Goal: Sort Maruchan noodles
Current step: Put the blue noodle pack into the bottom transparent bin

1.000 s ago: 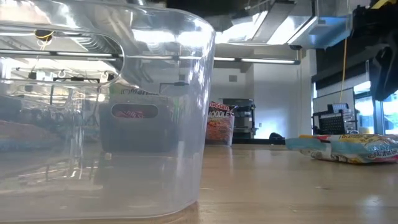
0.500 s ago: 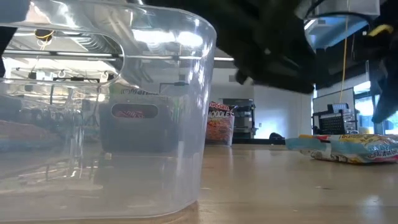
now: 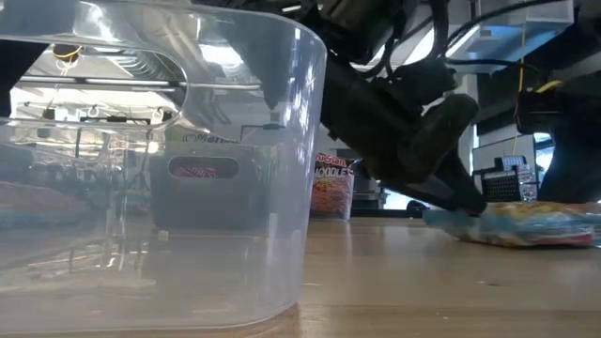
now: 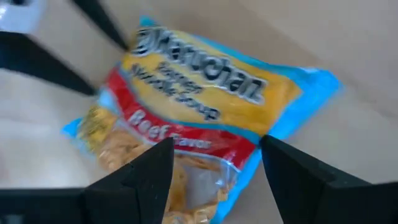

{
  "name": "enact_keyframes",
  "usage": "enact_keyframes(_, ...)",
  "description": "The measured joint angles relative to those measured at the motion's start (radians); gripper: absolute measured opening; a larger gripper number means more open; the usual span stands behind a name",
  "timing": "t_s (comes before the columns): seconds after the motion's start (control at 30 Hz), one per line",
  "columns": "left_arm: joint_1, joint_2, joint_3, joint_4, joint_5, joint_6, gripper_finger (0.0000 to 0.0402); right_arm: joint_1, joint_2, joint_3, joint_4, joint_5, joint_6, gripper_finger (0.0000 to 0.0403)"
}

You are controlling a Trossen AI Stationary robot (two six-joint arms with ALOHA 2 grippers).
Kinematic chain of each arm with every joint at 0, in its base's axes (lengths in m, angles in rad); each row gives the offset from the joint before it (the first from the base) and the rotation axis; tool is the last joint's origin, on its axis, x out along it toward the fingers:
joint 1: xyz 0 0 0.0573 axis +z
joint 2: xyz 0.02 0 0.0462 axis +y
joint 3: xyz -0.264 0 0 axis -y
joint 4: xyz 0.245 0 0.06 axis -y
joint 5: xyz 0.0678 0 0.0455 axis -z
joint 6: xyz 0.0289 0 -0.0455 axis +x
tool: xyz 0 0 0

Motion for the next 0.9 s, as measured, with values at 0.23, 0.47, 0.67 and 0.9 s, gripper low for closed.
enact_keyframes(0.23,-0.008,-0.004,-0.001,-0.066,-0.05,-0.002,0.0184,0.002,0.0,-0.021,0.086,-0.026,-0.017,0.0225)
enact_keyframes(0.47,-0.019,-0.001,-0.003,-0.092,-0.081,-0.001,0.0184,0.002,0.0,-0.019,0.094,-0.032,0.0,0.0225)
enact_keyframes(0.67,-0.016,-0.001,-0.003,-0.109,-0.081,-0.002,0.0184,0.002,0.0,-0.051,0.1,-0.042,0.04,0.0258)
enact_keyframes(0.9,-0.017,-0.001,-0.003,-0.104,-0.08,-0.001,0.0184,0.003,-0.002,-0.117,0.195,-0.03,0.079,0.0318)
